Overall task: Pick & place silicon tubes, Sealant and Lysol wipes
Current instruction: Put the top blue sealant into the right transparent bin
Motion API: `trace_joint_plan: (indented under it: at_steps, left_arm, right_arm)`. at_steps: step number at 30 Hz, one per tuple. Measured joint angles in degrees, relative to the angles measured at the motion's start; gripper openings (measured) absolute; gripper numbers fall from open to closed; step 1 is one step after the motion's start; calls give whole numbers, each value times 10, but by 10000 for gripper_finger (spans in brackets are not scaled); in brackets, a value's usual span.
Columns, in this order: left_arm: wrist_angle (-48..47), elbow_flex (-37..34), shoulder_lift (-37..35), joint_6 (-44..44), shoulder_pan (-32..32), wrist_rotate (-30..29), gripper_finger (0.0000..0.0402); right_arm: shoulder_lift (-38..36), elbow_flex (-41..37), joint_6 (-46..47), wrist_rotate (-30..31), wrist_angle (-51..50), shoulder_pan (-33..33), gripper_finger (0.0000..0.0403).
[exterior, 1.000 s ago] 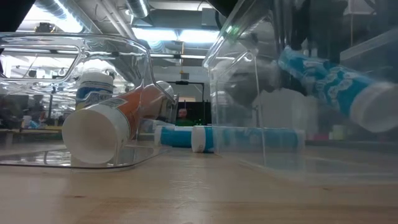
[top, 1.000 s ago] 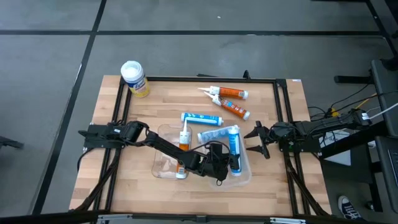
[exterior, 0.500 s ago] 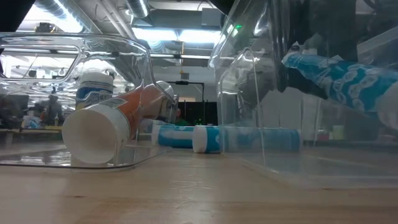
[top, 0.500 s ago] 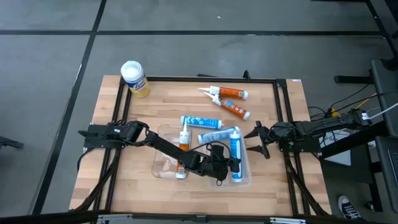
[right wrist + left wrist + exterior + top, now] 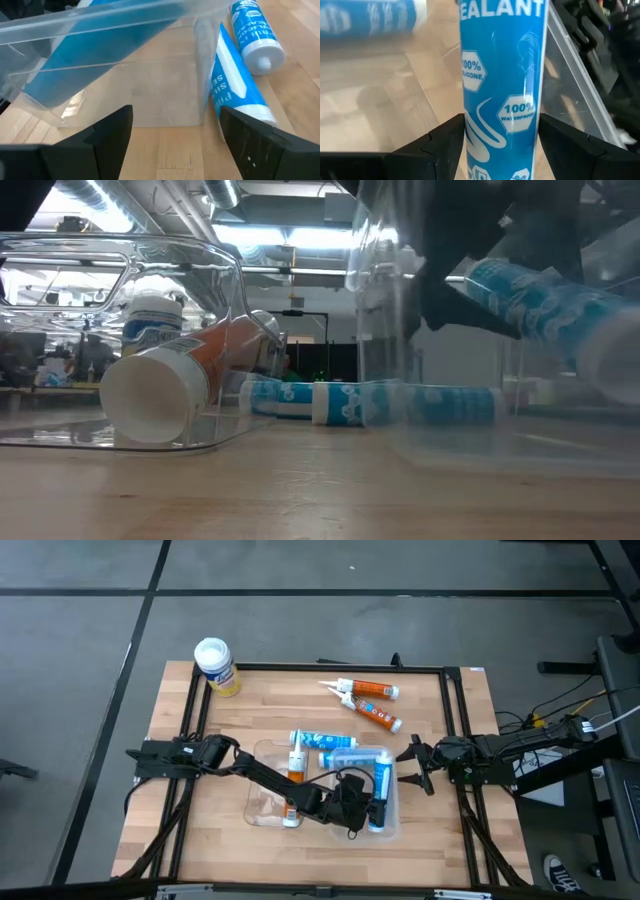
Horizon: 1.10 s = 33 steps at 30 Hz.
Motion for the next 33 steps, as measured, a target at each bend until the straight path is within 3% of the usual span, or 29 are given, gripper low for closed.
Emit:
trace_joint_plan:
  at_steps: [6, 12, 20, 33]
  left_arm:
    - [0, 0, -2, 97, 0, 9, 260]
    - [29, 0, -3, 122, 2, 42, 284]
    - [31, 0, -4, 179, 2, 58, 285]
    - [46, 3, -10, 522, 0, 70, 285]
  right_arm:
    - [0, 0, 0, 0, 0, 0, 298]
    - [0, 0, 0, 0, 0, 0, 298]
    - [0, 0, 0, -1, 0, 0, 298]
    - [0, 0, 0, -18, 2, 1, 298]
